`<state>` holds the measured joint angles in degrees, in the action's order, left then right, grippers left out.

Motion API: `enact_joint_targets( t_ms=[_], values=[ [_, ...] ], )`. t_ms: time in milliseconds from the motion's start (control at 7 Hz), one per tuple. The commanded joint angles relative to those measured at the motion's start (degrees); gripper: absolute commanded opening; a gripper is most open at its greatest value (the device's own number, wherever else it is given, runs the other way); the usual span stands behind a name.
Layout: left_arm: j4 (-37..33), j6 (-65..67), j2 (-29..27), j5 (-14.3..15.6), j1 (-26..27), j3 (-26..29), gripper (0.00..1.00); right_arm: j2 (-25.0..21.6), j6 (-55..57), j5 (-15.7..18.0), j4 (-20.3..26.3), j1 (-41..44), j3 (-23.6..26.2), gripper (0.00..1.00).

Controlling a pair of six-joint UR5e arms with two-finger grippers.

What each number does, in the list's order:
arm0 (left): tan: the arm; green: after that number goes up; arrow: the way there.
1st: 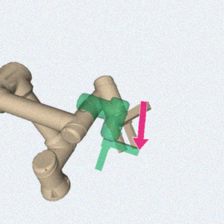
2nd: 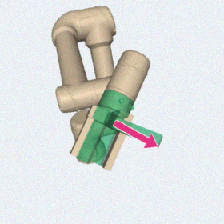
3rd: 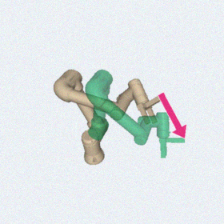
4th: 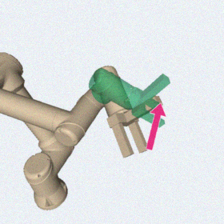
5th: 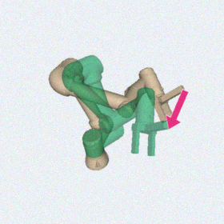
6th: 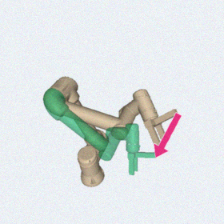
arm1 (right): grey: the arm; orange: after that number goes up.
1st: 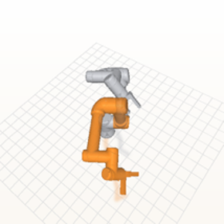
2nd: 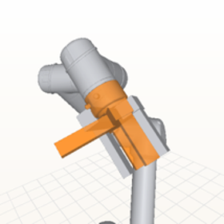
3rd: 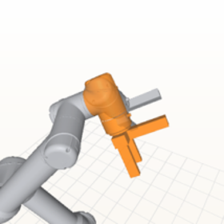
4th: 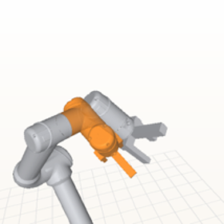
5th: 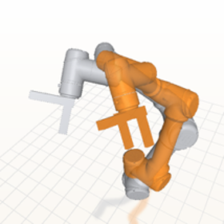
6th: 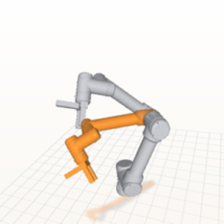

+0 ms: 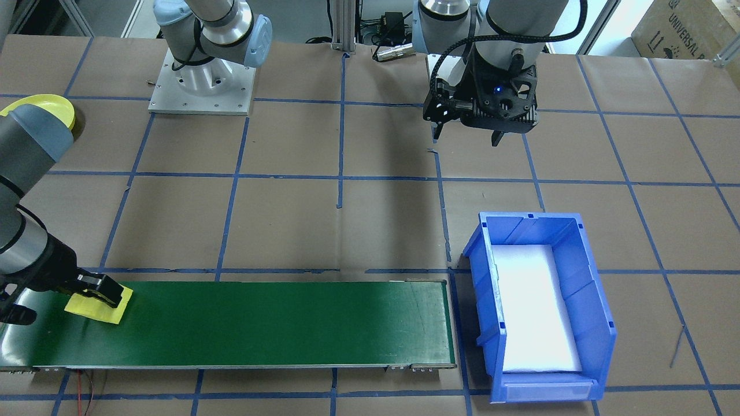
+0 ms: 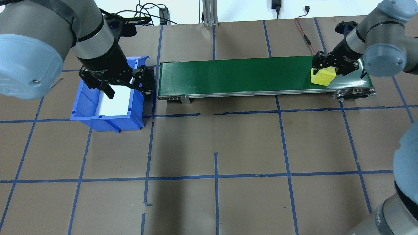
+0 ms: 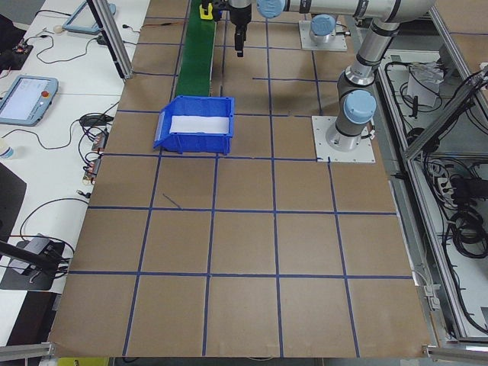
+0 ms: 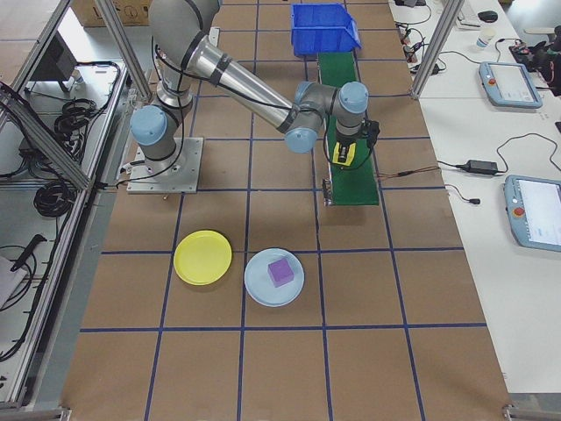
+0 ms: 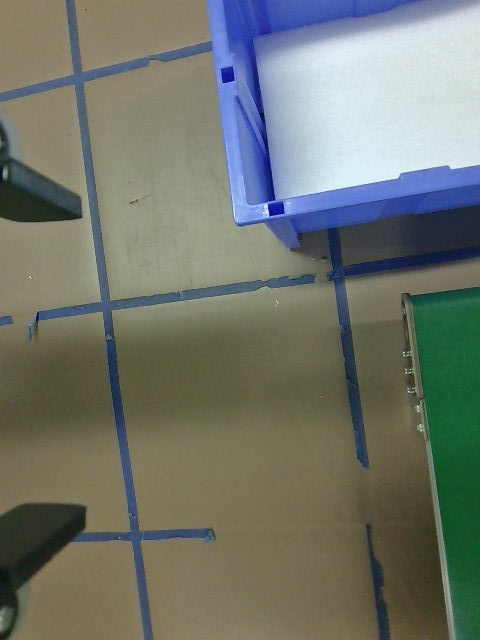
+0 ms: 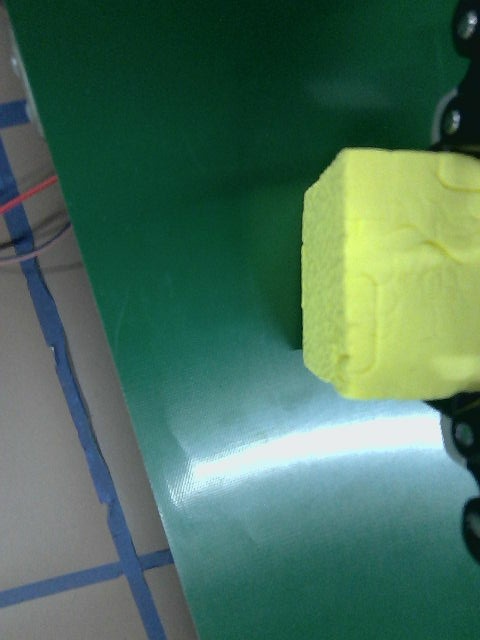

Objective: Move block left to right into plate

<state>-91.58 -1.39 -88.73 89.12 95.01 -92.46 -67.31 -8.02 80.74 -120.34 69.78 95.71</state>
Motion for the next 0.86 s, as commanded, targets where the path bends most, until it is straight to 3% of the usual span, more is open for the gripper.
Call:
enact_joint_targets(
  t_ms=[0,143,429,714],
  values=[
    [0.0,0.0,0.0,0.0,0.0,0.0,1.00,-7.4,-11.8,4.8,11.3,-8.5,0.2,0.22],
    [0.0,0.0,0.1,0.0,0.0,0.0,1.00,-10.7,-17.8,5.1,15.6,-14.7,1.4,0.22],
    [0.1,0.1,0.0,0.0,0.0,0.0,1.00,-17.8,-28.6,11.2,18.6,-24.8,6.2,0.23],
    [0.1,0.1,0.0,-0.1,0.1,0.0,1.00,-18.2,-39.1,12.8,18.1,-37.6,10.4,0.23]
  ],
)
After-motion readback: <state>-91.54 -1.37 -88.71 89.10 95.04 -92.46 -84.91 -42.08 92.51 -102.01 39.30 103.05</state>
